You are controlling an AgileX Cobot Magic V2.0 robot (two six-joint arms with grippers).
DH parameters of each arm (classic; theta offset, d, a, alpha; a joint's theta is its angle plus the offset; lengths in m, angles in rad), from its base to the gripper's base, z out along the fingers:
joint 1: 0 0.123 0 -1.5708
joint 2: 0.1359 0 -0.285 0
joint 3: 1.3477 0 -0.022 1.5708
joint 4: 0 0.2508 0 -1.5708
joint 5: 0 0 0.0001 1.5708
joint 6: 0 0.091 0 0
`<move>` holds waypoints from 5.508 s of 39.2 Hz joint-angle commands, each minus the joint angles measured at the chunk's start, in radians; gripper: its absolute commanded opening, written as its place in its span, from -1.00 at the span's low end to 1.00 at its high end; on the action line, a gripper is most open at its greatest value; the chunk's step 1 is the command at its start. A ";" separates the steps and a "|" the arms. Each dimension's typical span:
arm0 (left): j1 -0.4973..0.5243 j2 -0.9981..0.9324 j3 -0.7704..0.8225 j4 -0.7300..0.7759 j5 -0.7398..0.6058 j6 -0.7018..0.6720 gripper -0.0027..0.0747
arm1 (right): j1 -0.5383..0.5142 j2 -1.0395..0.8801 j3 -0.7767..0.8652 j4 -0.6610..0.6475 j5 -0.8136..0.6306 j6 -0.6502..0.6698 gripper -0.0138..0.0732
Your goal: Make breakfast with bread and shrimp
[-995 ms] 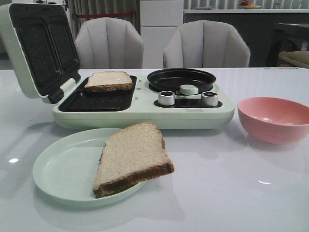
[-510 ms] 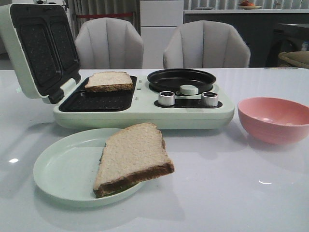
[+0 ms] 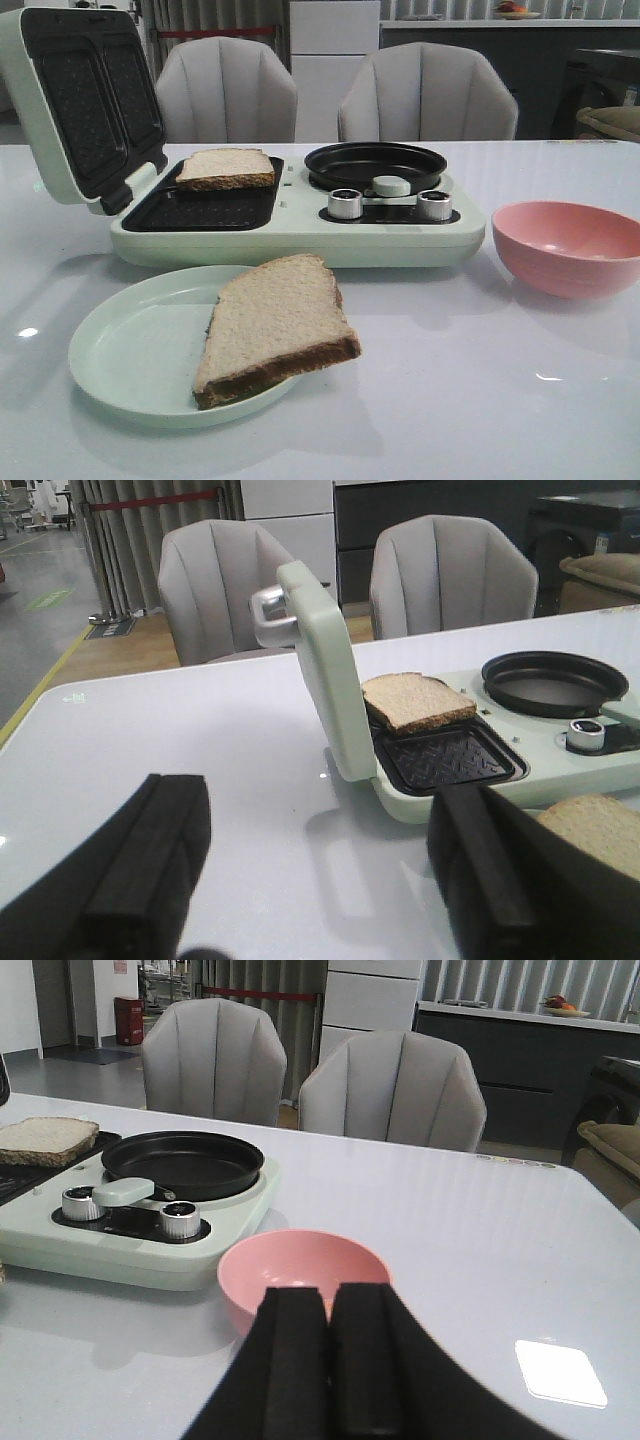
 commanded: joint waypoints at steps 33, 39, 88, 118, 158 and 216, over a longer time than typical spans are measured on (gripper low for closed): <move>-0.008 -0.002 0.019 0.009 -0.125 0.000 0.11 | -0.004 0.235 -0.322 0.102 0.124 0.013 -0.40; -0.008 -0.002 0.019 0.009 -0.125 0.000 0.11 | -0.004 0.243 -0.322 0.164 0.181 0.013 -0.40; -0.008 -0.005 0.019 0.009 -0.125 0.000 0.11 | 0.272 1.531 -1.016 0.690 0.460 -0.128 0.32; -0.008 -0.005 0.019 0.009 -0.125 0.000 0.11 | 0.283 1.863 -1.193 1.056 0.498 -0.390 0.32; -0.008 -0.005 0.019 0.009 -0.125 0.000 0.11 | 0.282 1.856 -1.269 1.164 0.610 -0.551 -0.23; -0.008 -0.005 0.019 0.009 -0.125 0.000 0.11 | 0.323 2.166 -1.818 1.426 0.463 -0.628 -0.22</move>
